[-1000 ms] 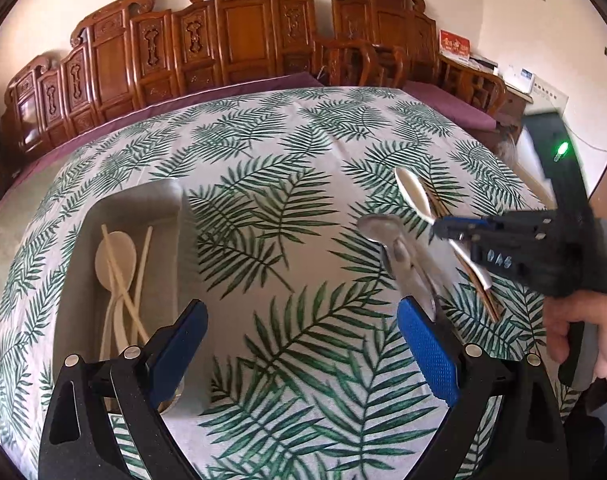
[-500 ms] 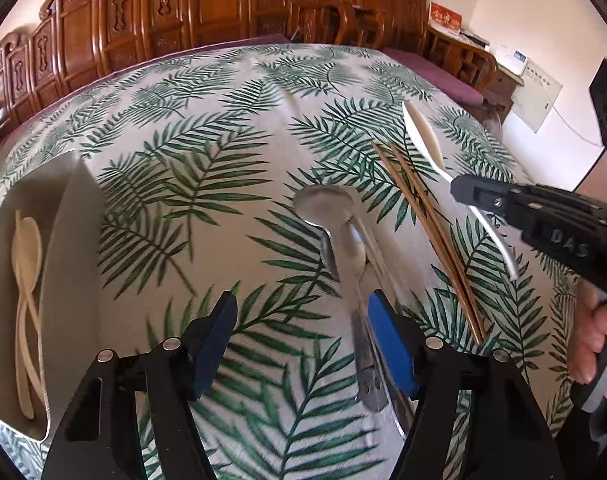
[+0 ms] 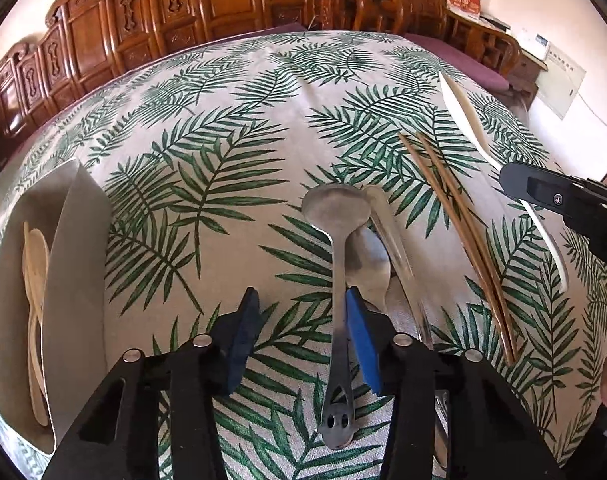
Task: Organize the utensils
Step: 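Grasp a white plastic spoon with the right tool while the left tool grasps a steel spoon, then carry the steel spoon into the grey tray with the left tool while the right tool holds the white spoon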
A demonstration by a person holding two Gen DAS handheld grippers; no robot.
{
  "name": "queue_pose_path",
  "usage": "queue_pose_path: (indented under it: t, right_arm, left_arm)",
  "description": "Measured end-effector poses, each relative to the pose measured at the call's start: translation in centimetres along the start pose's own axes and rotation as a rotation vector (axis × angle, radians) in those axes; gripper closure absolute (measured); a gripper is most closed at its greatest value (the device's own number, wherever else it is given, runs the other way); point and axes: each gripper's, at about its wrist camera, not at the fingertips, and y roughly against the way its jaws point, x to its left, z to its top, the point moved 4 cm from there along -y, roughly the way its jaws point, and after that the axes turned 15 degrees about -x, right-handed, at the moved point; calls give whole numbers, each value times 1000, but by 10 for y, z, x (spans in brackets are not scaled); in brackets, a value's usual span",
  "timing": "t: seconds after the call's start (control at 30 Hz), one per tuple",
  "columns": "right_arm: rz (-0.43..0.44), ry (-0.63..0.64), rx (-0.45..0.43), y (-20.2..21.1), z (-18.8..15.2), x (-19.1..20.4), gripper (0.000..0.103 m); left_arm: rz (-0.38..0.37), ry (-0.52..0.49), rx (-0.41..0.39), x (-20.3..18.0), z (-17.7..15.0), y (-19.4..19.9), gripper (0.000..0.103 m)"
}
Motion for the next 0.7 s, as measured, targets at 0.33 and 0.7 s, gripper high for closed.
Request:
queue_pose_path:
  t: [0.33, 0.7]
  right_arm:
    - [7, -7, -4, 2, 0, 0, 94]
    - [16, 2, -1, 0, -1, 4, 94]
  left_arm:
    - [-16, -51, 8, -8, 13, -11, 84]
    - [7, -73, 9, -3, 18, -17, 97]
